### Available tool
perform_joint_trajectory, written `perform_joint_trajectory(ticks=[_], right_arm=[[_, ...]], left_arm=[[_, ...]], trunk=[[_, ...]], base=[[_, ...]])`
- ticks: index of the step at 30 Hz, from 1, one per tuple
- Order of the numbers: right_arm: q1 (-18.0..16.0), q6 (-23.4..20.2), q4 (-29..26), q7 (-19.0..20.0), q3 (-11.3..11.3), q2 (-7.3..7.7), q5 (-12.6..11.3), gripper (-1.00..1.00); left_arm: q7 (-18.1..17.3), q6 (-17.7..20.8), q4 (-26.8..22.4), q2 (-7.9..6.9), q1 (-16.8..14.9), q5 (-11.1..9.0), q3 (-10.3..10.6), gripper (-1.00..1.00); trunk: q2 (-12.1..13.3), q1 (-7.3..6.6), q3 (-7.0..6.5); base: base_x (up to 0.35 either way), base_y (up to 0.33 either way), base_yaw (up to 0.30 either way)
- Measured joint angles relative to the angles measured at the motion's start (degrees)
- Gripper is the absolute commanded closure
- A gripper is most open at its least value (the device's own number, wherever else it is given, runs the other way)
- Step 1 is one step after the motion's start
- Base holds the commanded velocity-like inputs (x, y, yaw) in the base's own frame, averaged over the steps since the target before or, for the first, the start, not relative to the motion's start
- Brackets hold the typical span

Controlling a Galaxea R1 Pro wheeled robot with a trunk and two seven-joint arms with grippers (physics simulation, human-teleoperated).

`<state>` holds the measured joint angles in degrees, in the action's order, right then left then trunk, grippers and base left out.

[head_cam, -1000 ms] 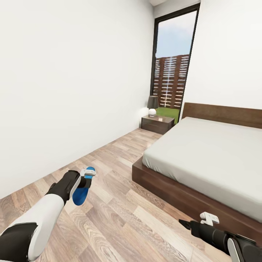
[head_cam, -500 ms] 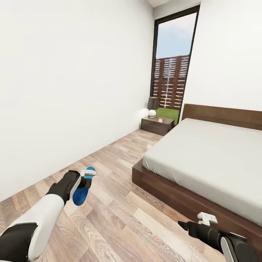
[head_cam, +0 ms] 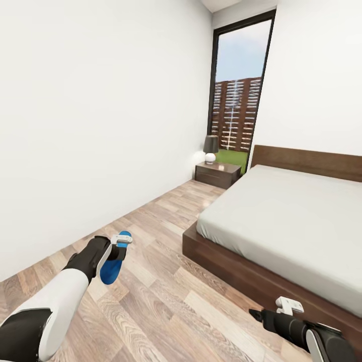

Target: In the bedroom, move the book from the bed onto either nightstand, and place the two sandals side by side next to the bed.

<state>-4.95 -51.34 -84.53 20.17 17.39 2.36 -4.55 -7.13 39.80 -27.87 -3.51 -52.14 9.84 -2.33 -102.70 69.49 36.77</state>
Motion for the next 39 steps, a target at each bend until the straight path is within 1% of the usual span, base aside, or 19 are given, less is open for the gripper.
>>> perform_joint_trajectory(ticks=[5, 9, 10, 11, 15, 18, 20, 21, 23, 24, 25, 26, 30, 31, 32, 33, 34, 37, 39], right_arm=[[0.1, 0.2, 5.9, 0.0, 0.3, 0.20, 0.0, -1.00], [0.1, 0.8, 8.8, -0.3, 0.3, 0.28, 0.2, -1.00], [0.1, 1.6, 9.6, -0.4, 0.4, 0.31, 0.3, -1.00], [0.1, 3.7, 11.0, -0.6, 0.3, 0.40, 0.3, -1.00], [0.1, 8.7, 13.9, -0.8, 0.3, 0.75, 0.4, -1.00], [0.1, 11.5, 15.8, -0.9, 0.3, 1.01, 0.4, -1.00], [0.1, 12.3, 16.6, -0.9, 0.3, 1.13, 0.4, -1.00], [0.2, 12.9, 17.3, -1.0, 0.3, 1.38, 0.5, -1.00], [0.2, 13.4, 17.9, -1.0, 0.3, 1.68, 0.5, -1.00], [0.2, 14.0, 18.6, -1.0, 0.2, 1.97, 0.5, -1.00], [0.2, 14.3, 19.0, -1.0, 0.2, 2.09, 0.5, -1.00], [0.2, 15.0, 19.7, -1.0, 0.2, 2.26, 0.5, -1.00], [0.2, 16.6, 21.4, -1.1, 0.3, 2.51, 0.5, -1.00], [0.2, 17.2, 22.1, -1.1, 0.3, 2.60, 0.5, -1.00], [0.2, 17.2, 22.1, -1.1, 0.3, 2.60, 0.5, -1.00], [0.2, 17.6, 22.6, -1.1, 0.3, 2.63, 0.5, -1.00], [0.2, 17.8, 22.8, -1.1, 0.2, 2.64, 0.5, -1.00], [0.2, 18.3, 23.5, -1.1, 0.2, 2.64, 0.5, -1.00], [0.2, 18.4, 24.2, -1.1, 0.2, 2.65, 0.5, -1.00]], left_arm=[[-0.2, -0.2, 0.1, -0.13, 0.1, 0.0, 0.0, 1.00], [-0.3, -1.1, 0.5, -0.33, 0.2, -0.1, 0.0, 1.00], [-0.3, -1.6, 0.5, -0.36, 0.2, 0.0, 0.0, 1.00], [-0.2, -2.4, 0.6, -0.40, 0.2, 0.0, 0.0, 1.00], [-0.1, -3.3, 0.7, -0.44, 0.2, 0.1, 0.0, 1.00], [0.0, -4.1, 0.8, -0.52, 0.4, 0.2, 0.0, 1.00], [0.0, -5.0, 1.2, -0.56, 0.6, 0.2, 0.0, 1.00], [0.0, -6.4, 1.6, -0.59, 0.8, 0.3, 0.0, 1.00], [0.1, -7.9, 2.5, -0.66, 0.9, 0.5, 0.0, 1.00], [0.5, -9.4, 4.1, -0.75, 1.0, 0.5, 0.0, 1.00], [0.8, -10.0, 4.9, -0.79, 1.0, 0.4, 0.0, 1.00], [1.2, -11.8, 6.7, -0.87, 1.4, 0.4, 0.0, 1.00], [2.2, -17.2, 10.5, -0.93, 2.7, 0.3, 0.0, 1.00], [2.8, -19.4, 12.1, -0.95, 3.5, 0.3, 0.0, 1.00], [2.9, -19.5, 12.1, -0.94, 3.5, 0.3, 0.0, 1.00], [3.4, -21.0, 13.3, -0.96, 4.4, 0.3, 0.0, 1.00], [3.6, -21.6, 13.7, -0.96, 4.9, 0.2, 0.0, 1.00], [4.1, -25.0, 14.8, -0.95, 8.1, 0.2, 0.0, 1.00], [4.3, -26.1, 15.0, -0.96, 9.2, 0.2, 0.0, 1.00]], trunk=[[2.0, -1.10, -0.90], [3.6, -1.98, -1.61], [4.0, -2.20, -1.79], [4.4, -2.42, -1.97], [6.0, -3.30, -2.69], [7.2, -3.95, -3.23], [8.0, -4.39, -3.59], [8.4, -4.61, -3.77], [9.2, -5.05, -4.13], [9.6, -5.27, -4.30], [10.0, -5.49, -4.48], [10.4, -5.71, -4.66], [12.0, -6.59, -5.38], [12.4, -6.81, -5.55], [12.8, -7.03, -5.74], [13.2, -7.25, -5.91], [13.6, -7.47, -6.10], [14.8, -8.13, -6.63], [15.6, -8.57, -7.00]], base=[[0.000, 0.000, 0.000], [0.000, 0.000, 0.000], [0.000, 0.000, 0.000], [0.000, 0.000, 0.000], [0.000, 0.000, 0.000], [0.000, 0.000, 0.000], [0.000, 0.000, 0.000], [0.000, 0.000, 0.000], [0.000, 0.000, 0.000], [0.000, 0.000, 0.000], [0.000, 0.000, 0.000], [0.000, 0.000, 0.000], [0.000, 0.000, 0.000], [0.000, 0.000, 0.000], [0.000, 0.000, 0.000], [0.000, 0.000, 0.000], [0.000, 0.000, 0.000], [0.000, 0.000, 0.000], [0.000, 0.000, 0.000]])
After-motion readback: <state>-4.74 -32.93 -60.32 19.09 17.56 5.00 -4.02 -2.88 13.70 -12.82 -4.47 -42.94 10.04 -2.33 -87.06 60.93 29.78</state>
